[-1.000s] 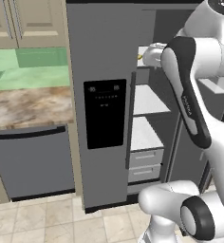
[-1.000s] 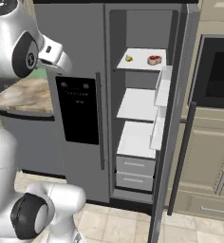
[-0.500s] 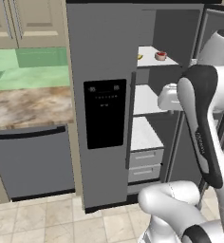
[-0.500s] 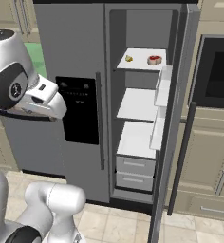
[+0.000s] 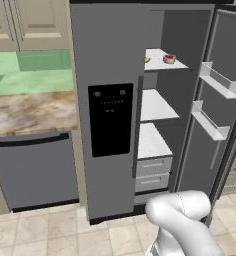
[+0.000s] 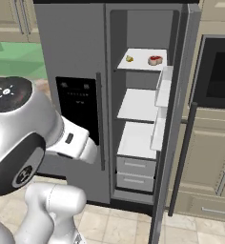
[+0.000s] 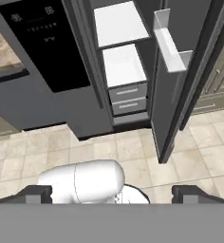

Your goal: Pick up the frozen steak from the freezer, place it on any shelf in the fridge, and close the fridge and freezer doors when done.

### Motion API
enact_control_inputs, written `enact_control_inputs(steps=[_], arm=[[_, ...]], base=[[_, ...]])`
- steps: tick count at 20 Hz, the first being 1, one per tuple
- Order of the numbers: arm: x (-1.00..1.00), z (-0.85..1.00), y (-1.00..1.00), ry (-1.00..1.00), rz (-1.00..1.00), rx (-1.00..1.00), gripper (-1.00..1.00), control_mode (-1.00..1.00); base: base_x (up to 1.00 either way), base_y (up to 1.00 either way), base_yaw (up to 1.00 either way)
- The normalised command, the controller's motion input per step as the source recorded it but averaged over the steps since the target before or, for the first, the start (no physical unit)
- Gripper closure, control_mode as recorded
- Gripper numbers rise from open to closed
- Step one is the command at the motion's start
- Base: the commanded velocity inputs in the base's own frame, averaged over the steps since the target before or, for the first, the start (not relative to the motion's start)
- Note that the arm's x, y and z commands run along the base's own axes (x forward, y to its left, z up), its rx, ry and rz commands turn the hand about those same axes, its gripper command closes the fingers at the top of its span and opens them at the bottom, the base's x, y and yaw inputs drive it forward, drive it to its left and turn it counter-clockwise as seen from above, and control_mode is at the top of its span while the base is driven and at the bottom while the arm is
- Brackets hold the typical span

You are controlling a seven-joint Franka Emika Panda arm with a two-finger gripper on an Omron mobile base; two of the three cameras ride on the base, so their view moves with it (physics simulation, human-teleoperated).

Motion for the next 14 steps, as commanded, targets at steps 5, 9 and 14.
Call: enact_control_inputs(steps=[5,9,14], arm=[[-0.79,0.03,-1.0,-0.18,0.0,0.0,-1.0,-1.0],[-0.13,-0.18,-1.0,-0.1,0.03,0.01,-1.0,-1.0],[0.75,-0.99,-1.0,-0.05,0.04,-0.01,-1.0,-1.0]], base=[[0.0,0.0,0.0],[0.0,0.0,0.0],[0.0,0.0,0.0]])
